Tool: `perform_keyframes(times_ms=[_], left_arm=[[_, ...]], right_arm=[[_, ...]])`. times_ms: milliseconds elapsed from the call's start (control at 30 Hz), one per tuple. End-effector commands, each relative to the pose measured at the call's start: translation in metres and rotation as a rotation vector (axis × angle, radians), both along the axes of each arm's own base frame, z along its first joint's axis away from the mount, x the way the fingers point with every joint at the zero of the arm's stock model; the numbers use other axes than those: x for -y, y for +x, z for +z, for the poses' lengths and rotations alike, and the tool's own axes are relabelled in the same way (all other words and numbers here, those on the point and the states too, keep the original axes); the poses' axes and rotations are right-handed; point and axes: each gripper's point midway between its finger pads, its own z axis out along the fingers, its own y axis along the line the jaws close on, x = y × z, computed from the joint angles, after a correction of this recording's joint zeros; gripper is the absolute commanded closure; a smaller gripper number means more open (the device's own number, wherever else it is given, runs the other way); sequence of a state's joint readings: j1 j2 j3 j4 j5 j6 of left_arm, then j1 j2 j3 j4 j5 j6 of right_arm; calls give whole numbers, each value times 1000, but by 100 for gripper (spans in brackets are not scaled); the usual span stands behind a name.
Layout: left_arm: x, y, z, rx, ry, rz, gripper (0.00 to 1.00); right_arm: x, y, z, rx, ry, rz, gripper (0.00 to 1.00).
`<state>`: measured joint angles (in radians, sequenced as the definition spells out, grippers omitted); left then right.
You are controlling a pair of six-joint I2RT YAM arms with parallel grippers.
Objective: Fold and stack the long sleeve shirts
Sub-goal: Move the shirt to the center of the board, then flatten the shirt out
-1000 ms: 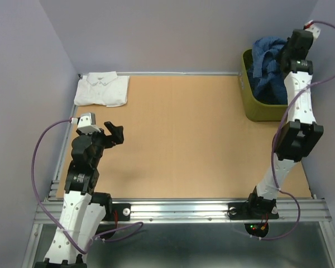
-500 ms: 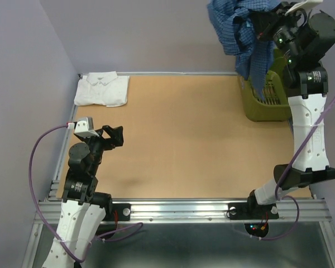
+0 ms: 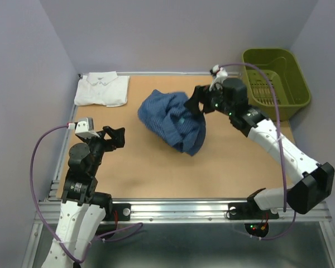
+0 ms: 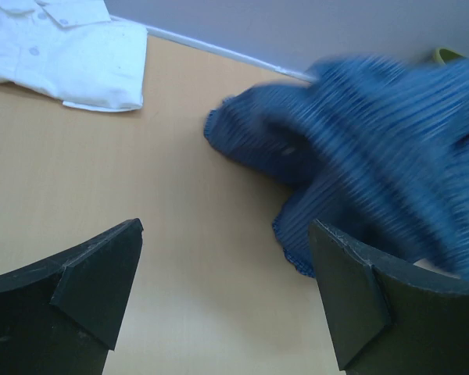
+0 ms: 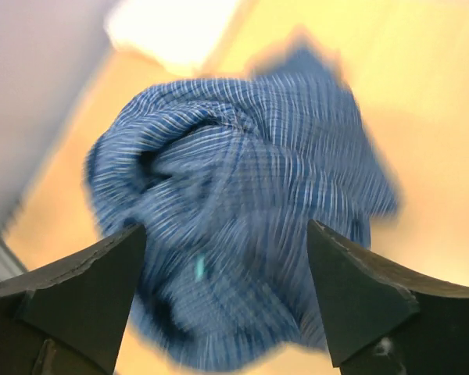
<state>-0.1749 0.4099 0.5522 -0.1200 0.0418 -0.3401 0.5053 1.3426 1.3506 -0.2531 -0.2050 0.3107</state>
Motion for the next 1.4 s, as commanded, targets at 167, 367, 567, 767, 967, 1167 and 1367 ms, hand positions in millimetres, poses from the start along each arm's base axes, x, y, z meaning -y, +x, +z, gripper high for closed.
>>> perform_keyframes(times_ms=[167, 367, 567, 767, 967, 1167, 1367], left_arm=[[28, -19, 31, -56, -128, -134, 1], [62, -20, -13, -285, -229, -287, 2], [83, -14, -62, -487, -262, -349, 3], [135, -10, -89, -552, -210, -417, 10], [165, 4, -112, -615, -123, -379, 18], [174, 20, -129, -652, -65, -314, 28], [171, 24, -146, -694, -45, -268, 37]], right_arm=[[59, -53, -83, -130, -163, -177, 1], [82, -68, -138, -274, -234, -276, 1], [69, -74, -191, -453, -233, -264, 5], [55, -84, -218, -509, -211, -180, 26], [37, -95, -236, -562, -174, -73, 36], [19, -97, -246, -607, -131, 2, 44], [5, -97, -255, -631, -105, 65, 44]])
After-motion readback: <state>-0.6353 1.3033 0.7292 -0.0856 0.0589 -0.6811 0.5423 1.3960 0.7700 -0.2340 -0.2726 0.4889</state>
